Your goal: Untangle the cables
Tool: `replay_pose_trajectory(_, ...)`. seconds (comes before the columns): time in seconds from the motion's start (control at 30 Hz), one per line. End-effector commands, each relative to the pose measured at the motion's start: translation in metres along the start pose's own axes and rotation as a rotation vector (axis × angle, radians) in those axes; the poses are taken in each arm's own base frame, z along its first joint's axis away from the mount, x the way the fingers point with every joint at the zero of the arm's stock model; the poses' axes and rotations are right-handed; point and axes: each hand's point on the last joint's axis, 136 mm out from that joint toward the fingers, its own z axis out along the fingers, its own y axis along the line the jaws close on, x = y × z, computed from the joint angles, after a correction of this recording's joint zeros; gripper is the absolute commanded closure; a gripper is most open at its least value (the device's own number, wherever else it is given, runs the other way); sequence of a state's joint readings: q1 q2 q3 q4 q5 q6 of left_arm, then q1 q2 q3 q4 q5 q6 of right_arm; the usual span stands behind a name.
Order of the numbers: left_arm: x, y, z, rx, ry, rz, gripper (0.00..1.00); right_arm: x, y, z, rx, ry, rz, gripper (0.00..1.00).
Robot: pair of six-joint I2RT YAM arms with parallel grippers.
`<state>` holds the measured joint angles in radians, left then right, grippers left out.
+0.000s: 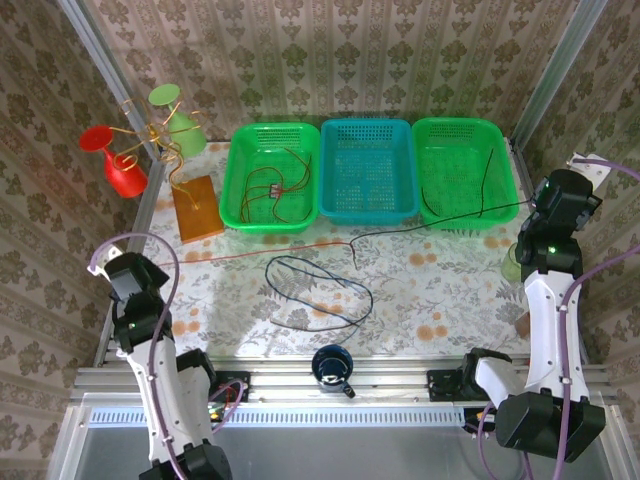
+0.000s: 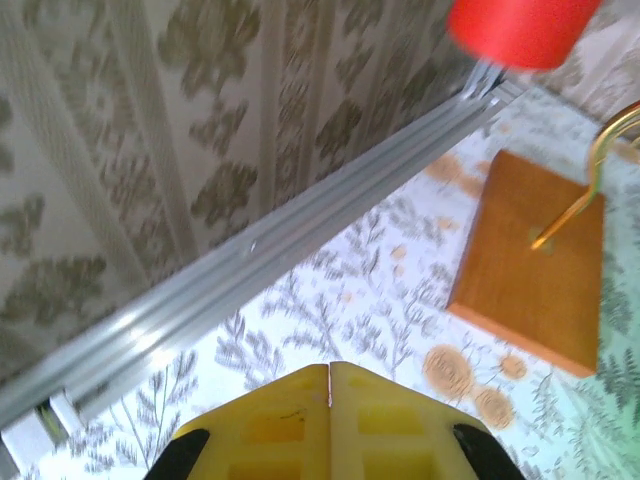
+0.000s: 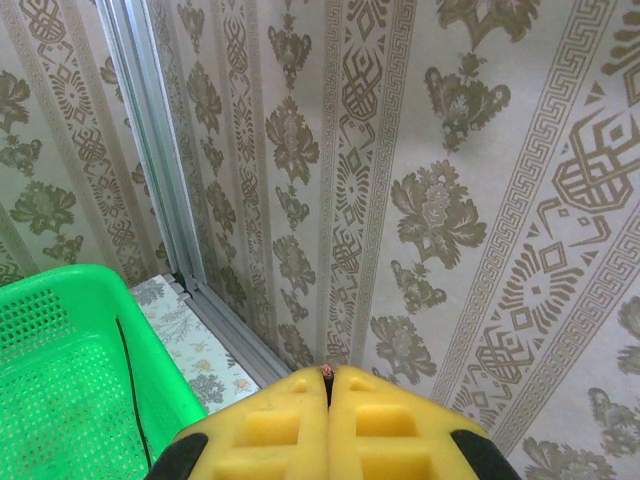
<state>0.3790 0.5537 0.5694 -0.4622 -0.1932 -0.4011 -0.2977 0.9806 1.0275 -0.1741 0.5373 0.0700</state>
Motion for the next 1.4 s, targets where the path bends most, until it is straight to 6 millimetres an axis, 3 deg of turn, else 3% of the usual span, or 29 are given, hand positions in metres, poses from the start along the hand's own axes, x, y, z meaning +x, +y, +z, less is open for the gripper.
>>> replay_pose_trajectory(0.0, 0.01, 0.004, 0.008, 0.019, -0.005, -0.11, 1.0, -0.044, 0.0, -0.011, -0.032, -0.121, 0.036, 1.0)
replay_pose_trajectory(0.13, 0.029, 0.017, 0.019, -0.026, 0.024, -0.107, 1.0, -0.067, 0.008, -0.019, -0.099, -0.153, 0.046, 1.0)
replay_pose_trajectory(0.23, 0.044, 0.033, 0.03, -0.095, 0.047, -0.116, 1.0, -0.087, 0.002, -0.025, -0.073, -0.206, 0.032, 1.0)
replay_pose_trajectory(0.43, 0.081, 0.032, 0.054, -0.054, 0.153, -0.221, 1.0, -0.13, -0.006, -0.044, -0.072, -0.318, 0.062, 1.0)
replay_pose_trajectory(0.6, 0.08, 0.03, 0.057, -0.03, 0.184, -0.199, 1.0, -0.158, -0.02, -0.059, -0.009, -0.402, 0.013, 1.0)
replay_pose_trajectory(0.8, 0.078, 0.021, 0.057, 0.023, 0.181, -0.178, 1.0, -0.169, -0.002, -0.07, -0.127, -0.418, 0.029, 1.0)
replay_pose_trajectory(0.97, 0.053, -0.012, 0.038, 0.142, 0.133, -0.146, 1.0, -0.163, 0.019, -0.078, -0.253, -0.392, 0.044, 1.0)
replay_pose_trajectory(1.27, -0.054, -0.081, -0.052, 0.253, -0.2, 0.113, 1.0, -0.167, 0.014, -0.089, -0.275, -0.4, 0.103, 1.0)
replay_pose_trajectory(1.37, -0.082, -0.115, -0.077, 0.317, -0.258, 0.224, 1.0, -0.168, 0.02, -0.093, -0.317, -0.4, 0.125, 1.0)
